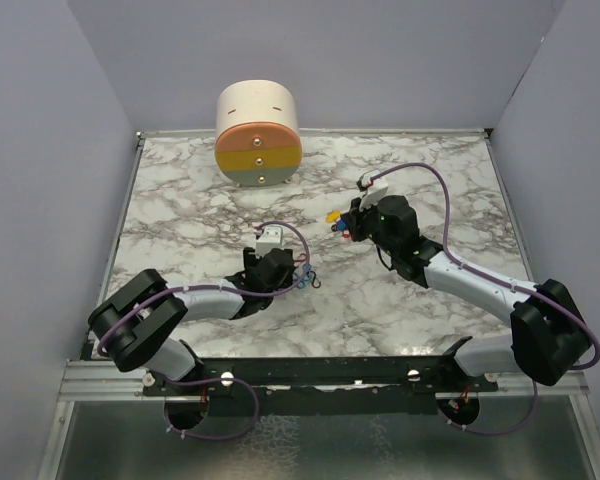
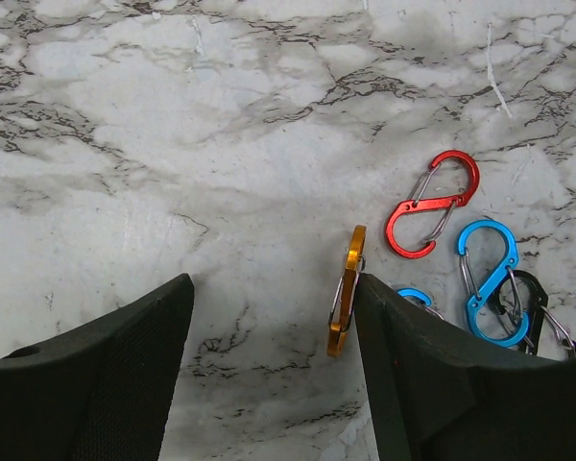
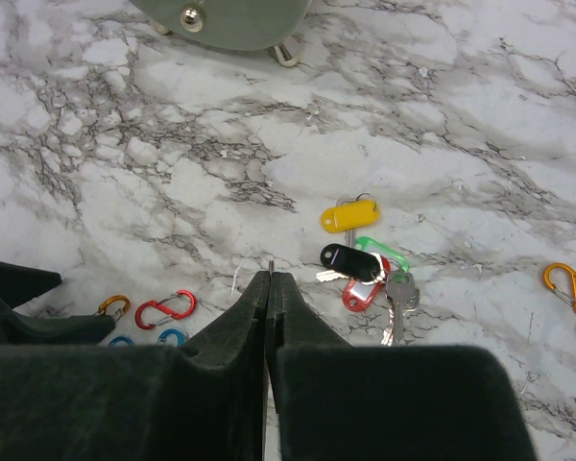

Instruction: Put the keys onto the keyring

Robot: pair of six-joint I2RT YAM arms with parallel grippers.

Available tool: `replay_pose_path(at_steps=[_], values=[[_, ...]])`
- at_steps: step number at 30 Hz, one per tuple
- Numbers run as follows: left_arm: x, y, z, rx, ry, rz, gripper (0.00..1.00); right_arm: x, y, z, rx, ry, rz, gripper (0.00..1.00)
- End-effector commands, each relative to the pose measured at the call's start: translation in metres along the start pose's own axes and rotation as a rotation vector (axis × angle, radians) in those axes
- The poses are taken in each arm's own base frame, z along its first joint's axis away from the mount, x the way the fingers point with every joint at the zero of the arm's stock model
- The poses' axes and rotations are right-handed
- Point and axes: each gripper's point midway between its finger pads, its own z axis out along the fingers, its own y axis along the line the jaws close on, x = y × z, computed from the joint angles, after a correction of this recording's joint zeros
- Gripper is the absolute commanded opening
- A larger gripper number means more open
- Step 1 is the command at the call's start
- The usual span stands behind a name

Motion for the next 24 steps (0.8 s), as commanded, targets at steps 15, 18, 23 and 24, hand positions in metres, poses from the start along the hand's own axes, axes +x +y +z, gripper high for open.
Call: replay_pose_path(at_steps=[15, 18, 23, 24], values=[[-0.009, 0.013, -0.013, -0.073, -0.019, 0.028, 0.76, -0.004, 0.005, -0.004, -0.023, -0.017, -0.01, 0.01], [-0.013, 0.016, -0.017, -0.078, -0.034, 0.026, 0.76, -0.004, 0.006, -0.003, -0.024, -0.015, -0.011, 0.01], [-0.015, 0.014, -0.019, -0.065, -0.036, 0.03, 0.77, -0.003, 0.005, -0.003, -0.023, -0.014, -0.011, 0.01], [-0.014, 0.013, -0.018, -0.059, -0.032, 0.03, 0.77, -0.003, 0.005, -0.003, -0.022, -0.014, -0.011, 0.01]])
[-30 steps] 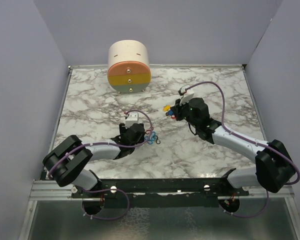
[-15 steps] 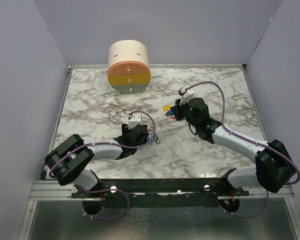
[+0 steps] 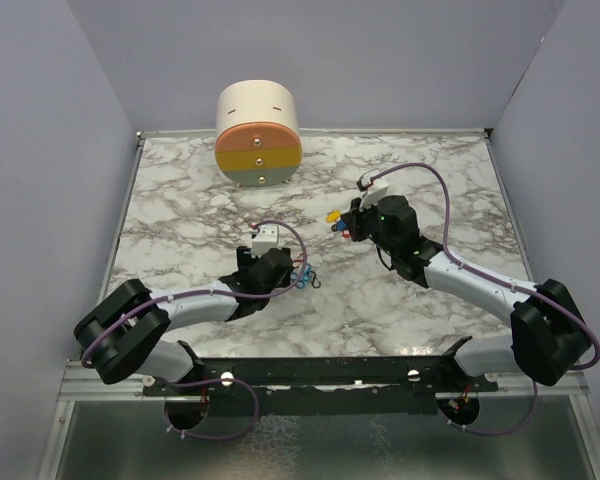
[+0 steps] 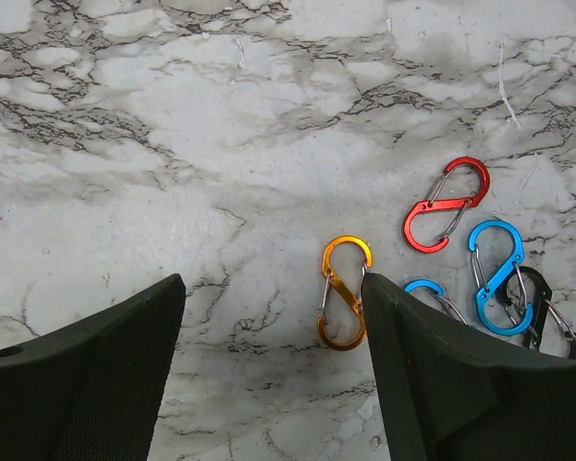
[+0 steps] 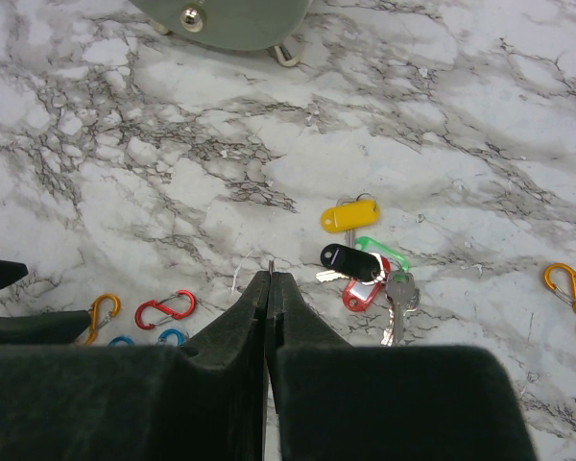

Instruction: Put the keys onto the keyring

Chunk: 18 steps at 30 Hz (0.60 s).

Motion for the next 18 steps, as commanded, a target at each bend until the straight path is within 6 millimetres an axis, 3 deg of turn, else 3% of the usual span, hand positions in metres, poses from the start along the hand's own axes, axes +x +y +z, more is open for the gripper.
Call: replay_pose_path(at_steps=[1, 18], values=[[0.0, 0.004, -0.002, -0.011, -0.001, 0.014, 0.77, -0.004, 0.005, -0.003, -0.021, -0.017, -0.01, 0.01], [0.016, -0.014, 0.001, 0.006, 0.02, 0.061, 0.73, -0.006, 0.005, -0.006, -0.02, -0.021, -0.01, 0.01]])
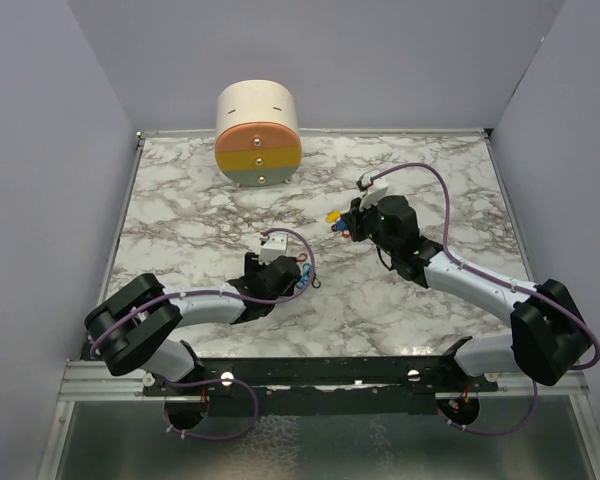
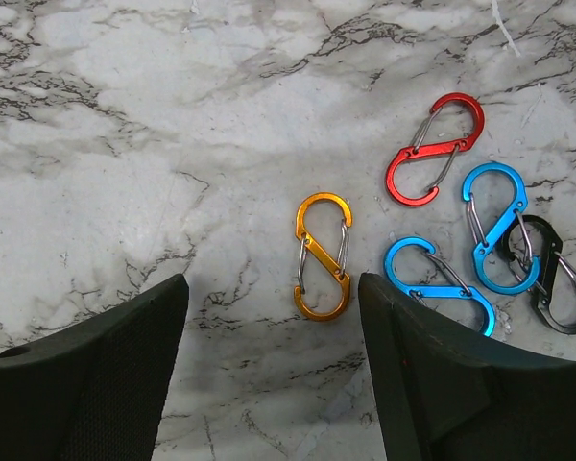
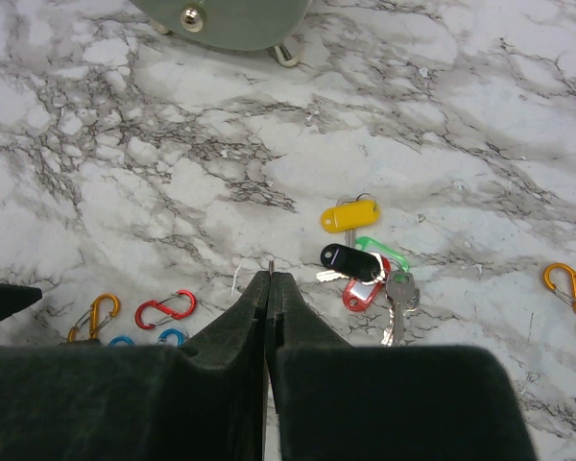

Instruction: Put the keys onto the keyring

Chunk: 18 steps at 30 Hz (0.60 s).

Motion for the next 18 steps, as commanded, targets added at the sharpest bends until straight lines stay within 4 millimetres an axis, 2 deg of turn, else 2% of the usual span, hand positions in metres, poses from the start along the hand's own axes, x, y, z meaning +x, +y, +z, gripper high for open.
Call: replay_pose_path(at_steps=[1, 10, 18], values=[[-0.003, -0.003, 0.003, -0.019, -0.016, -0.001, 0.72, -0.005, 0.005, -0.006, -0.02, -0.019, -0.01, 0.01], [0.006, -0.004, 0.012, -0.038, 0.005, 0.023, 0.68, -0.005, 0.005, -0.006, -0.019, -0.02, -0.011, 0.01], [0.01, -0.002, 0.01, -0.039, 0.019, 0.025, 0.57, -0.006, 0.004, -0.007, -0.017, -0.023, -0.012, 0.01]])
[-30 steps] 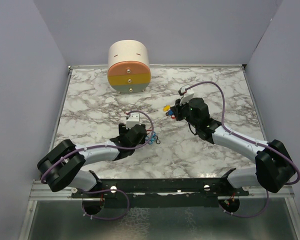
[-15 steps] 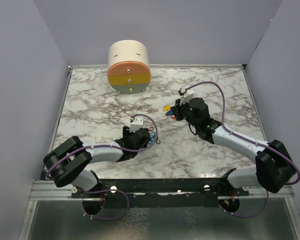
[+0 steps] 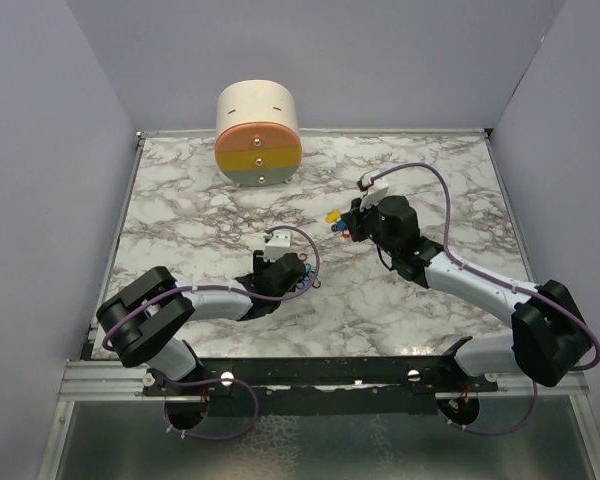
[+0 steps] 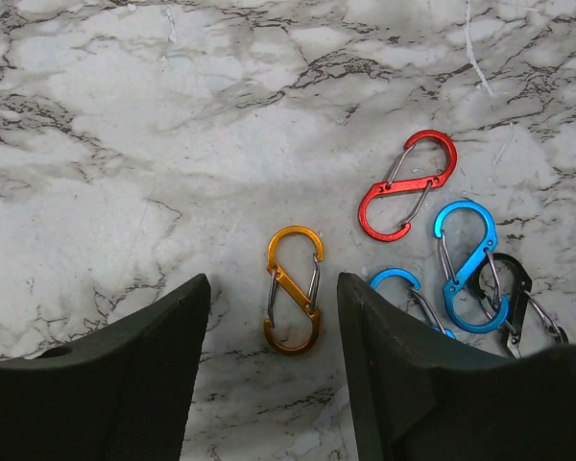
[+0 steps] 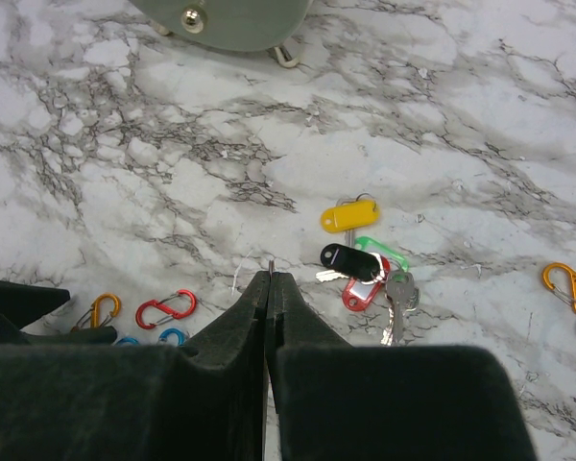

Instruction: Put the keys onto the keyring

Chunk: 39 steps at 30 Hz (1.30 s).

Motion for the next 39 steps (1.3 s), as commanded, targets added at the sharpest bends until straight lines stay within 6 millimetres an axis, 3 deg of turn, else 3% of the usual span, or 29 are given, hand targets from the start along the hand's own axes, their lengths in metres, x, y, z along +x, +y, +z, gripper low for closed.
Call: replay_pose_path(at_steps=[1, 7, 18, 26, 39], values=[[0.014, 0.01, -0.003, -0.029, 0.04, 0.035, 0.56, -0.006, 0.004, -0.006, -0.017, -0.022, -0.012, 0.01], [0.017, 0.011, -0.004, -0.023, 0.05, 0.03, 0.47, -0.005, 0.005, -0.006, -0.02, -0.019, -0.011, 0.01], [0.016, 0.009, -0.007, -0.001, 0.051, 0.025, 0.01, -0.005, 0.005, -0.005, -0.022, -0.017, -0.01, 0.01], [-0.01, 0.004, -0.018, 0.025, -0.001, 0.023, 0.0, 0.002, 0.026, -0.001, -0.146, -0.002, -0.053, 0.01], [-0.103, -0.037, -0.048, 0.242, -0.138, -0.079, 0.0, 0.015, 0.073, 0.0, -0.324, -0.001, -0.174, 0.01]])
